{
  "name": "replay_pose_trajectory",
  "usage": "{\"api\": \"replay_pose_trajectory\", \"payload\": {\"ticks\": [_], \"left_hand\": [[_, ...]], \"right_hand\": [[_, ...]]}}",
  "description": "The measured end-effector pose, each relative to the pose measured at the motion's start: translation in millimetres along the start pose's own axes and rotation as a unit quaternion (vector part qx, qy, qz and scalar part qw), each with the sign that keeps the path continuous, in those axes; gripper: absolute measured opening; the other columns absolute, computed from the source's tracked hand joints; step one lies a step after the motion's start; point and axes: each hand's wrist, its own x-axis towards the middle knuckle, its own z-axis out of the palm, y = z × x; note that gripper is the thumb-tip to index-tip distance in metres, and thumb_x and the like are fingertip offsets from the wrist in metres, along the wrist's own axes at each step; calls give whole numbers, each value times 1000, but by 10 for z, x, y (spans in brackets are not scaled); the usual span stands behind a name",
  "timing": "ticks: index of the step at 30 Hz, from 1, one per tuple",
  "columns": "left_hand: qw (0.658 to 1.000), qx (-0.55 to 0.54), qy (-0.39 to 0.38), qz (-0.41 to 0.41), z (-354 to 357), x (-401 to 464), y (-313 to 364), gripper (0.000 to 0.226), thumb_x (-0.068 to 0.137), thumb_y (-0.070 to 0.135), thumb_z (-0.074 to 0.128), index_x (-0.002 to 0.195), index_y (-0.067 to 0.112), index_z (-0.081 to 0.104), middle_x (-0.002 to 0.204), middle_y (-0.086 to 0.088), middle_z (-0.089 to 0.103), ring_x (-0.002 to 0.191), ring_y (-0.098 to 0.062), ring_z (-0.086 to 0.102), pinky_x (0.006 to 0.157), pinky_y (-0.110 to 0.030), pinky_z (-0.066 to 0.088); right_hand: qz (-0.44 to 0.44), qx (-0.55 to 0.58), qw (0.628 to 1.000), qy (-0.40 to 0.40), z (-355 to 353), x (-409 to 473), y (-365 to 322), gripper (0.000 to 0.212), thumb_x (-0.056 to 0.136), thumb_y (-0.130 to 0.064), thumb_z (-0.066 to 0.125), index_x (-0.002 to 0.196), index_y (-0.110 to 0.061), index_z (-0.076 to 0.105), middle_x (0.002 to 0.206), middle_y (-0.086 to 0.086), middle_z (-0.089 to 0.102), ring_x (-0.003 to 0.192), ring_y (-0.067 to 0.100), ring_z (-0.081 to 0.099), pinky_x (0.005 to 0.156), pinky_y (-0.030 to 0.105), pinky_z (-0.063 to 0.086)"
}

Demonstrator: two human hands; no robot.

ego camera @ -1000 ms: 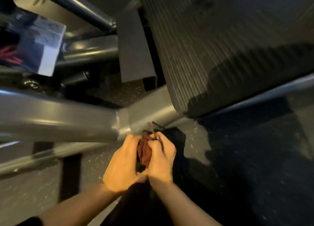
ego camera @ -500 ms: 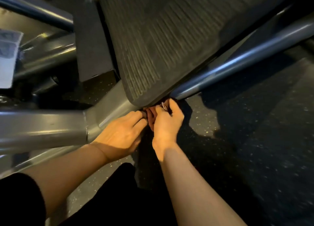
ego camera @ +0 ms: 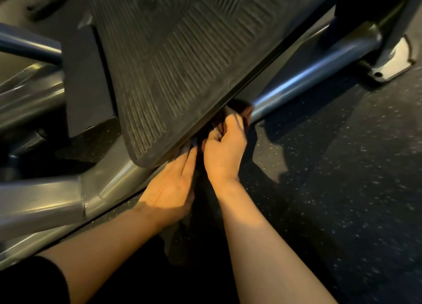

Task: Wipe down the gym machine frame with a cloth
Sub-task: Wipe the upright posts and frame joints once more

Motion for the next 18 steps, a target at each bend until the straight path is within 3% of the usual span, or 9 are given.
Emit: {"api": "replay_pose_trajectory", "payload": {"ticks": [3,5,9,13,16,18], "left_hand": [[999,-34,24,10,2,255,198,96,55,2,76,141,-9,37,140,-28,45,128,-42,46,111,-44,24],[998,-61,29,17,19,421,313,90,58,0,71,142,-6,38,140,-26,45,130,-43,44,112,-44,30],[996,-41,64,46,-83,875,652,95,72,11,68,153,3,18,159,-16,18,148,-28,15,121,-41,18],[998,-38,47,22,-199,1479,1121,92,86,23,61,155,10,1,163,-7,-3,150,-21,-3,122,-37,7],[999,-34,3,-2,-258,1873,1342,90,88,26,58,154,10,-1,162,-7,-10,149,-20,-9,122,-37,0],[999,-39,-19,-19,-290,2062,1405,91,89,27,58,154,11,-2,162,-7,-13,149,-19,-11,122,-38,-1]], "right_hand": [[-105,-215,969,-66,-92,150,14,40,82,-1,57,121,-8,62,138,8,51,141,22,29,118,39,24],[-154,-290,941,-84,-195,327,53,44,84,-9,59,128,-13,59,143,4,49,144,21,24,118,36,19],[-225,-309,923,47,-710,970,70,45,75,4,69,120,2,63,130,23,57,126,40,47,106,49,36],[-145,-470,855,162,-1281,1540,3,39,96,-19,49,135,-20,54,142,11,45,125,36,39,91,45,38],[-145,-476,853,158,-1530,1808,-52,43,97,-20,49,139,-19,46,139,15,39,119,37,39,89,44,43],[-179,-491,844,122,-1610,1919,-42,38,96,-20,48,135,-17,50,142,16,38,120,40,38,88,43,43]]}}
